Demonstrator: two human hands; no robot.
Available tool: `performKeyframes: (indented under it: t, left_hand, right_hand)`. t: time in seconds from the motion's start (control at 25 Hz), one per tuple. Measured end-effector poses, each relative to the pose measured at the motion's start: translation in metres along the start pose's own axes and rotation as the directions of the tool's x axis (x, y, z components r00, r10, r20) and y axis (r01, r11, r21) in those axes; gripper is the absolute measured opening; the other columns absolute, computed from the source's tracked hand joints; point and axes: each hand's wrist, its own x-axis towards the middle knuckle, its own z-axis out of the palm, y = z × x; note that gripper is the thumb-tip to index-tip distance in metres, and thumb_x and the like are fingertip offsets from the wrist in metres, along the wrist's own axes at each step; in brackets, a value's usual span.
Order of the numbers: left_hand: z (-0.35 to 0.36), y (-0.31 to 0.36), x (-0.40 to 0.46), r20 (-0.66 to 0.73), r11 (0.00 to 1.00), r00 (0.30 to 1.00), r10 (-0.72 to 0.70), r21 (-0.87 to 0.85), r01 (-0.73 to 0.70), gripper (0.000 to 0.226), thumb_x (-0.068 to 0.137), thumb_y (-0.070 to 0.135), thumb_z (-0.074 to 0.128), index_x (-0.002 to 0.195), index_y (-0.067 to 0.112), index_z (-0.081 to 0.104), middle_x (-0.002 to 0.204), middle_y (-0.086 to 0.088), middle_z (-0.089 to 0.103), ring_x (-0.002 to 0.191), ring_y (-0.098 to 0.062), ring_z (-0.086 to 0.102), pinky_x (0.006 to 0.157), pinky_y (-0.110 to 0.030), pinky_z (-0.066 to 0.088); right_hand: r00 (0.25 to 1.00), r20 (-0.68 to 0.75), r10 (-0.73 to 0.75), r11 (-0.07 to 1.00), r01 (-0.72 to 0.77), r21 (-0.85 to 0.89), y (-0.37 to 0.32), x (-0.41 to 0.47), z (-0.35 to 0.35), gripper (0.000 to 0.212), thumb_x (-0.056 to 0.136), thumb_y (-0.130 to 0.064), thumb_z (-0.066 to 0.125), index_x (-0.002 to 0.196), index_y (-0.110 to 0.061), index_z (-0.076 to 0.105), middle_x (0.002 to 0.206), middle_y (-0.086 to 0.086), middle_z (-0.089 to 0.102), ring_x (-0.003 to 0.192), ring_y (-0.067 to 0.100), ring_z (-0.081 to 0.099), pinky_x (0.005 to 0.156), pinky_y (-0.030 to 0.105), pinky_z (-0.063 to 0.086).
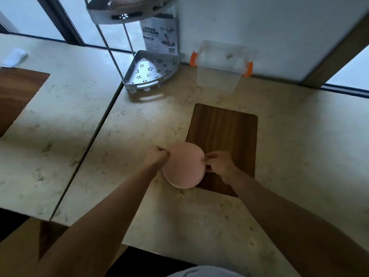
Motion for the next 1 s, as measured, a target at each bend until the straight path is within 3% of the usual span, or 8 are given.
performKeyframes:
  t: [0.08,0.24,0.48,0.68,0.84,1.0]
  left_hand:
    - [0.015,0.016,-0.002,0.022,0.999,0.999,0.036,0.030,-0.036,0.027,0.085,0.020,0.060,0.104,0.002,0.069,0.094,-0.014,0.069,0.084,-0.027,0.065,0.081,-0.044,0.058]
    - [0.046,0.048,-0.016,0.036,0.989,0.995,0.096,0.106,-0.100,0.027,0.085,0.023,0.059,0.102,0.004,0.068,0.096,-0.014,0.069,0.085,-0.029,0.065,0.080,-0.046,0.059]
    - [0.078,0.094,-0.030,0.042,0.988,0.992,0.119,0.094,-0.122,0.013,0.086,0.012,0.059,0.096,0.005,0.065,0.097,-0.014,0.066,0.081,-0.026,0.063,0.064,-0.037,0.057]
    - [0.086,0.156,-0.024,0.033,0.971,0.978,0.208,0.109,-0.211,0.012,0.085,0.005,0.063,0.096,0.002,0.066,0.094,-0.014,0.066,0.079,-0.027,0.066,0.063,-0.039,0.061]
    - [0.075,0.212,0.007,0.060,0.940,0.943,0.327,0.078,-0.331,0.011,0.083,0.006,0.068,0.086,-0.003,0.066,0.090,-0.022,0.070,0.072,-0.028,0.070,0.060,-0.038,0.062]
    - [0.054,0.270,0.046,0.082,0.879,0.885,0.459,0.105,-0.466,0.007,0.083,0.007,0.069,0.080,0.002,0.066,0.088,-0.022,0.070,0.075,-0.029,0.071,0.069,-0.046,0.062]
  right_hand:
    - [1.000,-0.015,-0.006,1.000,0.007,0.011,-0.001,-0.003,-0.022,0.008,0.084,-0.007,0.073,0.091,-0.009,0.069,0.091,0.001,0.068,0.081,0.014,0.067,0.054,0.022,0.057]
    - [0.997,-0.076,-0.021,0.999,0.024,0.039,-0.002,-0.006,-0.067,0.012,0.083,-0.010,0.074,0.094,-0.008,0.071,0.091,0.002,0.070,0.082,0.015,0.068,0.056,0.025,0.058]
    - [0.996,-0.087,-0.032,0.997,0.038,0.068,-0.028,-0.010,-0.124,0.008,0.078,-0.005,0.075,0.085,-0.006,0.073,0.093,0.010,0.072,0.086,0.025,0.071,0.071,0.041,0.063]
    - [0.987,-0.130,-0.095,0.994,0.100,0.033,-0.079,-0.003,-0.160,0.004,0.077,-0.005,0.072,0.080,-0.003,0.071,0.084,0.013,0.071,0.074,0.025,0.071,0.058,0.035,0.061]
    - [0.962,-0.231,-0.142,0.989,0.148,0.008,-0.131,0.022,-0.178,0.008,0.074,-0.006,0.072,0.077,-0.001,0.068,0.083,0.016,0.070,0.074,0.028,0.071,0.059,0.036,0.062]
    - [0.953,-0.247,-0.178,0.983,0.183,-0.002,-0.191,0.054,-0.186,0.004,0.074,-0.004,0.070,0.074,-0.003,0.066,0.087,0.016,0.072,0.073,0.027,0.072,0.057,0.035,0.061]
